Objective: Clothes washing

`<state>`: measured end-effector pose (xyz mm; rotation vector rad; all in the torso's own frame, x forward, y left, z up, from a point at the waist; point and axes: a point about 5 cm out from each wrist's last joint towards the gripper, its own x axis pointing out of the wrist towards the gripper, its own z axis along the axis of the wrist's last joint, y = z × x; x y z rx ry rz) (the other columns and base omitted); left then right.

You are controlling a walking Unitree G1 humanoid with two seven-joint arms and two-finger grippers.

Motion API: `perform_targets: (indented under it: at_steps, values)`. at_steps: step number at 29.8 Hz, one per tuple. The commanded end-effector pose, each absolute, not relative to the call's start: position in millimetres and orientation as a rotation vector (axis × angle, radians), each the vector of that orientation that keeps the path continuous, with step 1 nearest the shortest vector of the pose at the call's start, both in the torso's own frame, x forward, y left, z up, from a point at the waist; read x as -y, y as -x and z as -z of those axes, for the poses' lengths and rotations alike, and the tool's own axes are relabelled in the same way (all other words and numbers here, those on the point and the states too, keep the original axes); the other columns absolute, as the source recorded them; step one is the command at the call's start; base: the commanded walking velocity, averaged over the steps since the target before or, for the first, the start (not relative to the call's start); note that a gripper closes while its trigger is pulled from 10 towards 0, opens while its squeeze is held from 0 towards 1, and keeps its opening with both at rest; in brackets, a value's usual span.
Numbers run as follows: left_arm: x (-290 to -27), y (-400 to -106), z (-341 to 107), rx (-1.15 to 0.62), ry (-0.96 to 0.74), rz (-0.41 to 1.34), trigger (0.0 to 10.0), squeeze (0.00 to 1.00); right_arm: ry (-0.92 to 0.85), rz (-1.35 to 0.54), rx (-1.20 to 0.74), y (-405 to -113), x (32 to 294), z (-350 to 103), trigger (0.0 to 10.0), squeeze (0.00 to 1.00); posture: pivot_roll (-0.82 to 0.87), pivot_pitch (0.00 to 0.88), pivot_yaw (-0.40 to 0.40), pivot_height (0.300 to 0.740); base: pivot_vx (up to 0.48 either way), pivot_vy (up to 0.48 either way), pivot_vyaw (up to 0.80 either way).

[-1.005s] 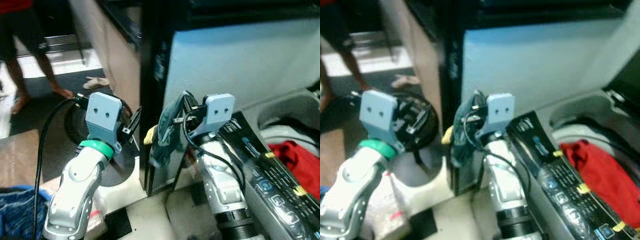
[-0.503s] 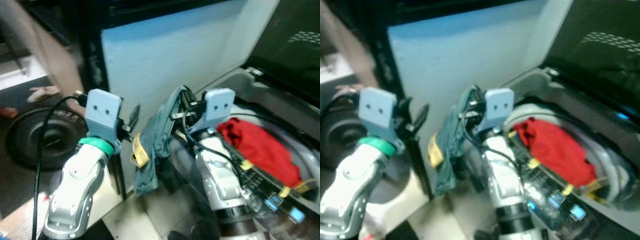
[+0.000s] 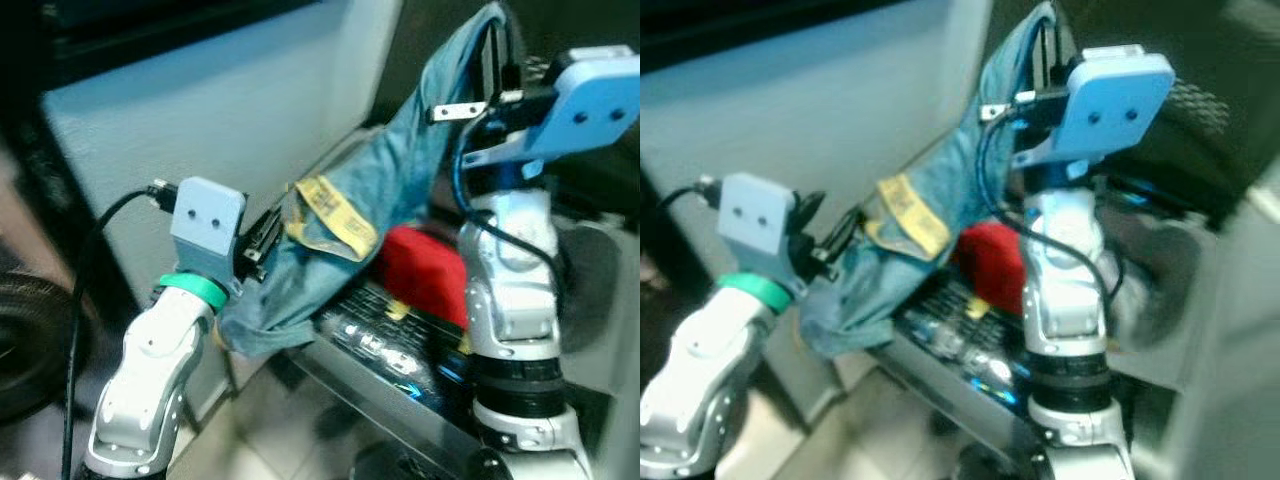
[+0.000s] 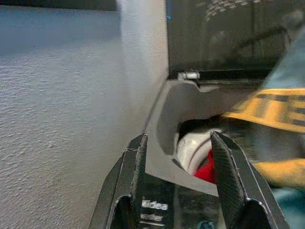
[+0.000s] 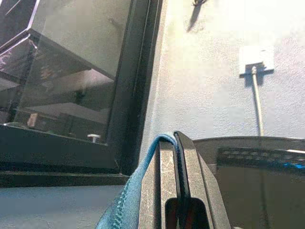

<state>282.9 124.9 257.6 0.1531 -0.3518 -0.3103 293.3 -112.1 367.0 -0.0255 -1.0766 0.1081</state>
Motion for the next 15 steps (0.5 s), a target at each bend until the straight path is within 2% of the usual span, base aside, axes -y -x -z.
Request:
perform_targets:
  at_steps: [1,3,6,15]
  values:
    - [-123,-283,-255,0.342,-0.149,0.318,10.0,0.00,0.018,-0.103,1.062,-293,113,-365,10.0,0.00,0.14,0.078,0.015,0.740,0.000,0.000,-0.80]
    - [-123,-283,-255,0.338,-0.145,0.314,10.0,0.00,0.008,-0.109,1.036,-296,112,-360,10.0,0.00,0.14,0.078,0.015,0.740,0.000,0.000,-0.80]
    - [-124,-283,-255,0.336,-0.135,0.313,10.0,0.00,0.005,-0.120,1.005,-300,110,-354,10.0,0.00,0.14,0.078,0.015,0.740,0.000,0.315,-0.80]
    - [-125,-283,-254,0.333,-0.123,0.304,10.0,0.00,-0.041,-0.165,0.887,-311,104,-331,10.0,0.00,0.15,0.084,0.012,0.740,0.000,0.480,0.00]
